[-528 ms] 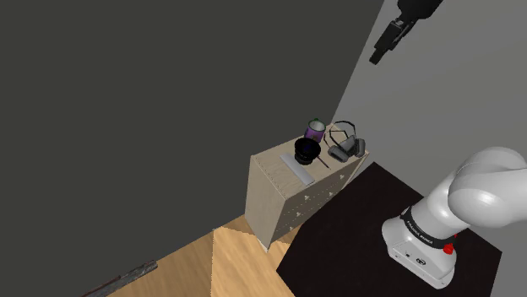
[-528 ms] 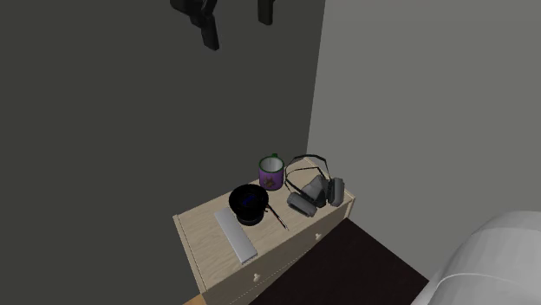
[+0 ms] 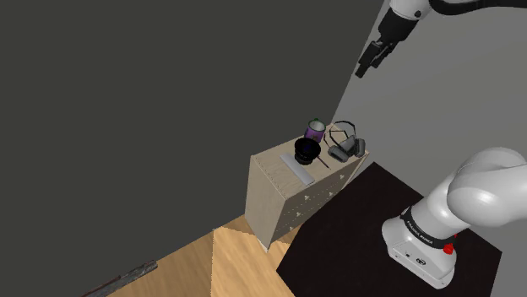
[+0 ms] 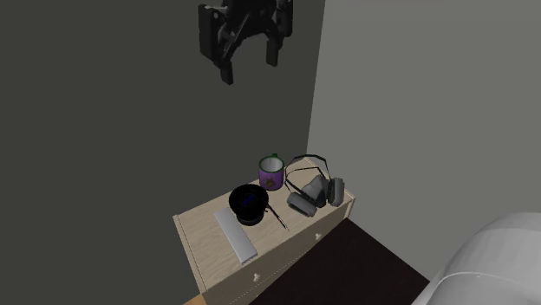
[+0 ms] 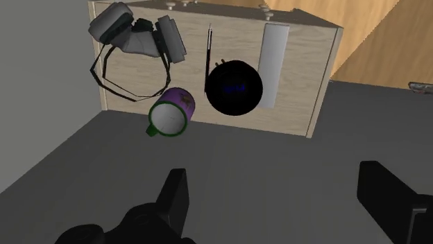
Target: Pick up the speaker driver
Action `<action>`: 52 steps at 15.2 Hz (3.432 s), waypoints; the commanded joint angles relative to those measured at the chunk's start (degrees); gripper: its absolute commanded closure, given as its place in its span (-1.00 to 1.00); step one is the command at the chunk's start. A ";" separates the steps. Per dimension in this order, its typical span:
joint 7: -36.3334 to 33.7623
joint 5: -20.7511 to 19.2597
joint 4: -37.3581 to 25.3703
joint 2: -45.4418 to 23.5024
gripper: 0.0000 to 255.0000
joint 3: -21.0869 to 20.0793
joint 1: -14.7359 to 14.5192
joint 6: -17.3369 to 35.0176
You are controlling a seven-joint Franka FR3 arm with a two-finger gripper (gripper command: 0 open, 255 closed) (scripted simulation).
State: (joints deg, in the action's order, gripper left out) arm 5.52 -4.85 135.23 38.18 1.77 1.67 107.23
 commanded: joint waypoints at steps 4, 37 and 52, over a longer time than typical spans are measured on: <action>1.81 2.27 3.52 -5.40 -1.00 4.66 0.92 7.63; 40.04 55.01 -8.18 -66.07 -1.00 12.80 6.49 32.22; 40.90 55.90 -8.62 -67.27 1.00 12.33 6.81 32.76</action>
State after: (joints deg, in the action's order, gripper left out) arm 46.66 51.32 126.39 -29.54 13.96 8.59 140.14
